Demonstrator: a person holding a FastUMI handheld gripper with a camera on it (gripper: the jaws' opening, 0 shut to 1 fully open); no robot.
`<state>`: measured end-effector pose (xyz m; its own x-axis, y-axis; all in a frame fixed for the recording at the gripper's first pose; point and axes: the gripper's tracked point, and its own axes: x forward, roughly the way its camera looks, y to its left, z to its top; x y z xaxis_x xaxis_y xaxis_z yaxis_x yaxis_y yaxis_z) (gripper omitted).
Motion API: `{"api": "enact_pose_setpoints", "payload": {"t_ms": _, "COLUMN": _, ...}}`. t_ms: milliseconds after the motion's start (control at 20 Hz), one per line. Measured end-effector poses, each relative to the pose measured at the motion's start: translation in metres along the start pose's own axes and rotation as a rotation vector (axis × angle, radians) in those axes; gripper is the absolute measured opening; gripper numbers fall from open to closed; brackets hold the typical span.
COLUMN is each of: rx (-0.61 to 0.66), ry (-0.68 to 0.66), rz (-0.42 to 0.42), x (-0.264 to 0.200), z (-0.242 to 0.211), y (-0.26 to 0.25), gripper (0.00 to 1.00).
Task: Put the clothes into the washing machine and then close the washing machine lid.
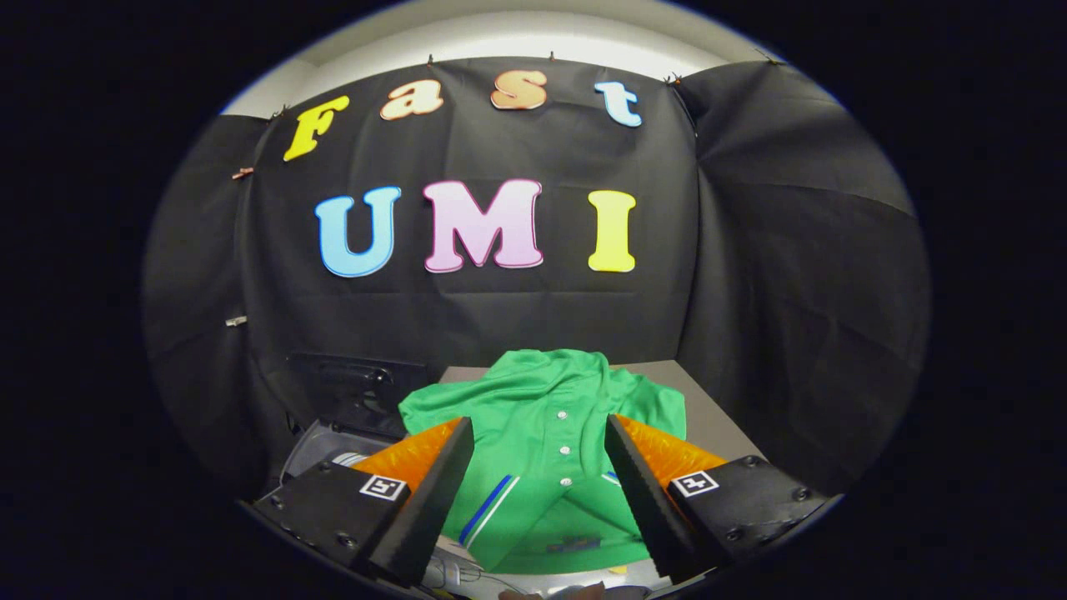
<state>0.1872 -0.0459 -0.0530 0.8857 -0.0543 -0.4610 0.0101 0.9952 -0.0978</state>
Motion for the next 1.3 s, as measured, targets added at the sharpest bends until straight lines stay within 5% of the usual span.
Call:
{"api": "enact_pose_setpoints", "payload": {"t_ms": 400, "rx": 0.014, "ry": 0.302, "rz": -0.034, "x": 0.078, "z": -0.042, "y": -0.014, "gripper": 1.0}}
{"api": "enact_pose_setpoints", "payload": {"t_ms": 700, "rx": -0.07, "ry": 0.377, "rz": -0.027, "x": 0.092, "z": -0.06, "y": -0.014, "gripper": 0.99}}
{"api": "enact_pose_setpoints", "payload": {"t_ms": 850, "rx": -0.132, "ry": 0.344, "rz": -0.002, "x": 0.096, "z": -0.056, "y": -0.016, "gripper": 0.52}}
{"api": "enact_pose_setpoints", "payload": {"t_ms": 950, "rx": -0.064, "ry": 0.345, "rz": -0.011, "x": 0.098, "z": -0.052, "y": -0.012, "gripper": 0.2}}
{"api": "enact_pose_setpoints", "payload": {"t_ms": 1000, "rx": -0.007, "ry": 0.362, "rz": -0.015, "x": 0.097, "z": -0.054, "y": -0.01, "gripper": 0.2}}
{"api": "enact_pose_setpoints", "payload": {"t_ms": 1050, "rx": 0.039, "ry": 0.375, "rz": -0.006, "x": 0.095, "z": -0.053, "y": -0.008, "gripper": 0.09}}
{"api": "enact_pose_setpoints", "payload": {"t_ms": 1300, "rx": 0.126, "ry": 0.357, "rz": 0.03, "x": 0.083, "z": -0.018, "y": -0.008, "gripper": 0.08}}
